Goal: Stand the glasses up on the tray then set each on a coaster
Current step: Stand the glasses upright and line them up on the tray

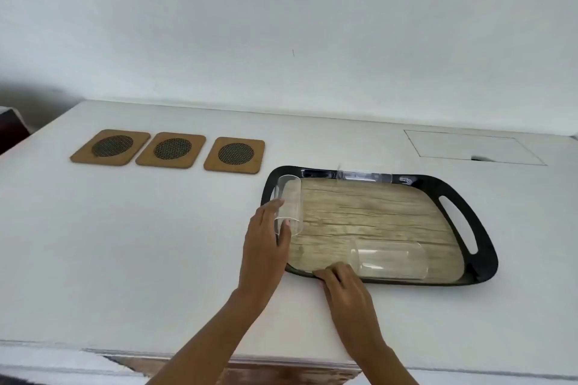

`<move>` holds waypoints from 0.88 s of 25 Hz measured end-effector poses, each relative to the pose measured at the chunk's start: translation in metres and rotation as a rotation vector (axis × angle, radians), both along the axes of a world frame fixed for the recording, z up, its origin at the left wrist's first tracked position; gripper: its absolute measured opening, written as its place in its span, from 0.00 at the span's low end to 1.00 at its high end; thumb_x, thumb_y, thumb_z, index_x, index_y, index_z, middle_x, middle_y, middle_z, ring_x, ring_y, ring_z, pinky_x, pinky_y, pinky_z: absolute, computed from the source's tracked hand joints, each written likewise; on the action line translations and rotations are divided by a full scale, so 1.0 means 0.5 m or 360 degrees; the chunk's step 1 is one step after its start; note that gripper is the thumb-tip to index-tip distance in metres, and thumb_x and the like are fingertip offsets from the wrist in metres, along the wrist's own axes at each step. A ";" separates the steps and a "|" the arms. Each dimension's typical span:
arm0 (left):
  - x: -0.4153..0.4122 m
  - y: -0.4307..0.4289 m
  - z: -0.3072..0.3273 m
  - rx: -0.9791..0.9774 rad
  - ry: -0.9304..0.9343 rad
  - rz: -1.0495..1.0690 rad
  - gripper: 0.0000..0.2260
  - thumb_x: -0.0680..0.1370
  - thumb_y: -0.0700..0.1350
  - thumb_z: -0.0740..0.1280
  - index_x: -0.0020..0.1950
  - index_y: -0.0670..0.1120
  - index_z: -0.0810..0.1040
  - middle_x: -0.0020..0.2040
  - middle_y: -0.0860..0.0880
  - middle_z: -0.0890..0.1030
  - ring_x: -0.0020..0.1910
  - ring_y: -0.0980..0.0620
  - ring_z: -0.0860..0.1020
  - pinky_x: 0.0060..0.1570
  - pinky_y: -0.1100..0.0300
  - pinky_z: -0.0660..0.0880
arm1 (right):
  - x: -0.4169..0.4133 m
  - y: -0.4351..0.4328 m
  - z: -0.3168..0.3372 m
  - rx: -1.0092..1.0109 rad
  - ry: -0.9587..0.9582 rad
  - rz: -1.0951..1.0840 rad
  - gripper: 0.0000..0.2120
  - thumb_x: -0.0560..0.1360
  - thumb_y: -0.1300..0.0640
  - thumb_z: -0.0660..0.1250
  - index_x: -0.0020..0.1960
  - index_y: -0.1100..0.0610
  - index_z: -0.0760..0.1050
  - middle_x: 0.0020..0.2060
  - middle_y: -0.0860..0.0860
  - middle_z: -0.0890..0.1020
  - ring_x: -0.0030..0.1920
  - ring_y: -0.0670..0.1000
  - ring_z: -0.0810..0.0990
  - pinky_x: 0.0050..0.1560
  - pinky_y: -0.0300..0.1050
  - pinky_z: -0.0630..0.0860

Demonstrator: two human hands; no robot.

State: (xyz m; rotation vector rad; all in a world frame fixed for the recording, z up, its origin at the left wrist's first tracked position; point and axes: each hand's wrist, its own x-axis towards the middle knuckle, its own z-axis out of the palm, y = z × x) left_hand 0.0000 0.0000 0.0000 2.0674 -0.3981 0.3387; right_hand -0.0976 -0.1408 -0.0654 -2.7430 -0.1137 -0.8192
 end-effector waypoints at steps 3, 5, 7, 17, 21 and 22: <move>0.043 -0.048 0.028 0.0031 0.0044 0.0089 0.12 0.80 0.42 0.61 0.64 0.44 0.73 0.62 0.48 0.77 0.62 0.51 0.74 0.59 0.67 0.68 | 0.001 -0.006 -0.002 0.0068 0.0015 -0.0001 0.18 0.60 0.73 0.78 0.45 0.60 0.80 0.39 0.53 0.79 0.38 0.53 0.79 0.35 0.41 0.75; 0.076 -0.075 0.043 0.0104 0.0167 0.0103 0.14 0.80 0.43 0.62 0.66 0.44 0.71 0.64 0.46 0.74 0.62 0.49 0.73 0.59 0.62 0.68 | 0.003 -0.007 -0.007 0.0081 -0.0009 -0.0017 0.17 0.60 0.72 0.79 0.45 0.60 0.81 0.39 0.53 0.80 0.38 0.53 0.80 0.35 0.40 0.75; 0.101 -0.090 0.040 0.0155 0.0240 0.0075 0.17 0.79 0.42 0.63 0.67 0.43 0.70 0.66 0.46 0.72 0.63 0.48 0.73 0.58 0.63 0.67 | 0.004 -0.007 -0.008 0.0135 -0.0005 -0.0016 0.16 0.61 0.72 0.78 0.46 0.60 0.81 0.40 0.53 0.80 0.39 0.52 0.79 0.36 0.39 0.74; 0.142 -0.109 0.016 0.0580 0.0527 0.0188 0.30 0.75 0.51 0.70 0.71 0.39 0.63 0.66 0.42 0.73 0.64 0.43 0.73 0.59 0.52 0.73 | 0.003 -0.006 -0.014 0.0220 0.0092 0.0002 0.13 0.67 0.70 0.76 0.48 0.59 0.80 0.42 0.52 0.80 0.42 0.52 0.78 0.42 0.39 0.74; 0.161 -0.125 0.028 0.0934 0.0626 0.0192 0.36 0.72 0.54 0.73 0.70 0.37 0.62 0.63 0.40 0.74 0.60 0.41 0.77 0.49 0.52 0.75 | 0.003 -0.006 -0.014 0.0182 0.0068 0.0010 0.08 0.71 0.67 0.71 0.48 0.59 0.79 0.43 0.52 0.80 0.44 0.51 0.78 0.44 0.38 0.73; 0.168 -0.128 0.030 0.0967 0.0657 0.0153 0.36 0.71 0.54 0.73 0.70 0.37 0.61 0.63 0.40 0.74 0.60 0.41 0.77 0.48 0.52 0.74 | 0.003 -0.006 -0.013 0.0173 0.0059 0.0011 0.06 0.73 0.66 0.69 0.48 0.59 0.79 0.43 0.52 0.80 0.45 0.51 0.78 0.44 0.38 0.73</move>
